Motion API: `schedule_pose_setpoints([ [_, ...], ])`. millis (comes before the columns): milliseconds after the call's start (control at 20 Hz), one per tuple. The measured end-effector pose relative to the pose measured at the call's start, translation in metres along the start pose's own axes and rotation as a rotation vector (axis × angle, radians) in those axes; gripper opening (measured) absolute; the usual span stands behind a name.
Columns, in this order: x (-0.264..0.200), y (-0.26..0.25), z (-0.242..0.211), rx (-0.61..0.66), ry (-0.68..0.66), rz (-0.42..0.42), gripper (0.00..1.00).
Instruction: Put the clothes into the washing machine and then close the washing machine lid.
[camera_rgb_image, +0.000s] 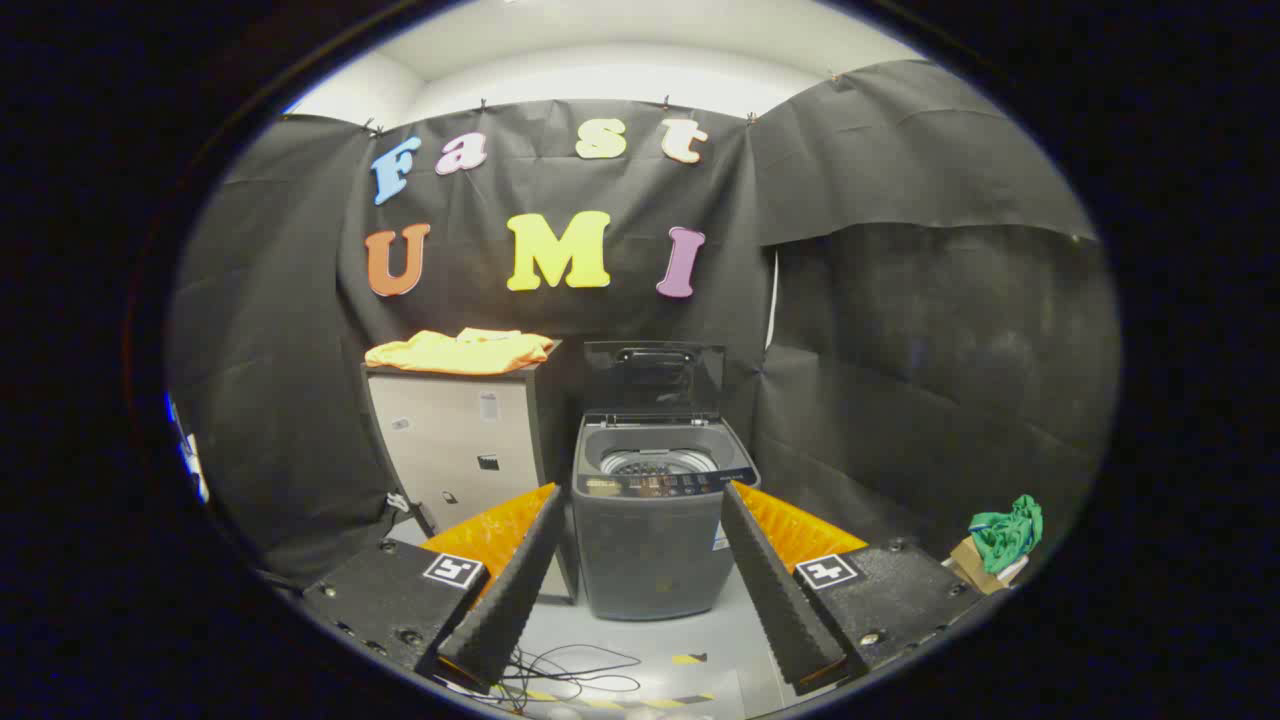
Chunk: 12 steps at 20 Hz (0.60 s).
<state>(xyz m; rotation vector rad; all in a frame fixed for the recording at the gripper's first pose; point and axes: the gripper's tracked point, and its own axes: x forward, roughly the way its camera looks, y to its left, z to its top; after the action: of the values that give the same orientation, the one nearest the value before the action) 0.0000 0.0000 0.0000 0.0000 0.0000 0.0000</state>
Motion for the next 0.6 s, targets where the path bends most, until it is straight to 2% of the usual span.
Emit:
schedule_pose_setpoints([
  [600, 0.002, 0.0009, 0.002, 0.009, -0.014, 0.002, 0.98],
])
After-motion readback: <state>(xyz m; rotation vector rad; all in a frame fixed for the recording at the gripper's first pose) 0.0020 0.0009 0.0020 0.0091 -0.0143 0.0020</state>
